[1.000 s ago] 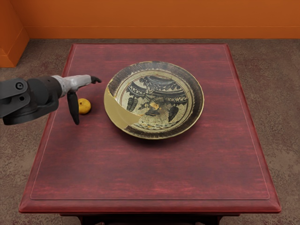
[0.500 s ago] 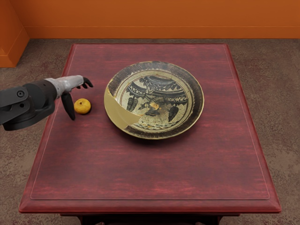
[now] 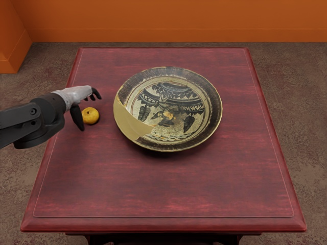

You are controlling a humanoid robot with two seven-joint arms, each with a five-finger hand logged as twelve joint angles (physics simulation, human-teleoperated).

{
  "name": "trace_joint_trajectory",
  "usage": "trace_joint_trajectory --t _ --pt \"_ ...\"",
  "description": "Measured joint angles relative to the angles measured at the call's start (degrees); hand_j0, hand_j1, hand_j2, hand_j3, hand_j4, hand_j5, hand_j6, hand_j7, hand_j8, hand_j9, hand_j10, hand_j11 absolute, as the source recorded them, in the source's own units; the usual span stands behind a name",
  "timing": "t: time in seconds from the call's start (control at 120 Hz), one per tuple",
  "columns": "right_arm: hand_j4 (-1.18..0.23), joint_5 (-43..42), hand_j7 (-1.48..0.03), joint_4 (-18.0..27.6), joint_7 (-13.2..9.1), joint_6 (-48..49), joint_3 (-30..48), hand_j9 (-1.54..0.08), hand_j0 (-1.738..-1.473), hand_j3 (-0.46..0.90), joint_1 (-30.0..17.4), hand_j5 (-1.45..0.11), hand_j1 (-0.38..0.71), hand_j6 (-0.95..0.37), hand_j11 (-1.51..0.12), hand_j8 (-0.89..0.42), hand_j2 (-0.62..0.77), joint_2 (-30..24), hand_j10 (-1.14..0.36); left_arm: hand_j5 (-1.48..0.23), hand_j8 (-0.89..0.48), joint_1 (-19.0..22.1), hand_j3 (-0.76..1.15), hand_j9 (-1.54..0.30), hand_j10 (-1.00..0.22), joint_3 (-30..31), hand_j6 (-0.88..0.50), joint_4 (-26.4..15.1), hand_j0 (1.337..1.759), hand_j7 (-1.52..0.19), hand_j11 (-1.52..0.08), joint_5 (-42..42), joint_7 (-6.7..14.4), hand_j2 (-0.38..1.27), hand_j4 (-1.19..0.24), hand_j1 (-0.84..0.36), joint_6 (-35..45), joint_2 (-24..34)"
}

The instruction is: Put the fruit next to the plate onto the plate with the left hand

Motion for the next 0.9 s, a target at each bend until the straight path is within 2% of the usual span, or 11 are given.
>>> trace_joint_trajectory --t 0.292,0.9 --pt "0.00 -0.05 0.00 0.00 0.00 -0.01 -0.02 0.00 -1.658 0.00 0.00 0.00 -0.35 0.00 0.00 0.00 0.00 0.00 0.00 -0.48 -0.37 2.02 0.00 -0.48 -0.37 0.11 -0.37 0.87 1.658 -0.48 -0.48 3.13 0.00 0.08 -0.37 -0.09 5.23 -1.17" --pt "0.00 -0.06 0.00 -0.08 0.00 -0.02 -0.04 0.00 -1.658 0.00 -0.01 0.00 -0.35 0.00 0.00 0.00 0.00 0.00 0.00 -0.51 -0.39 2.20 0.00 -0.51 -0.39 2.93 -0.39 1.12 1.658 -0.51 -0.51 4.64 0.00 0.08 -0.39 -0.12 8.04 -3.08"
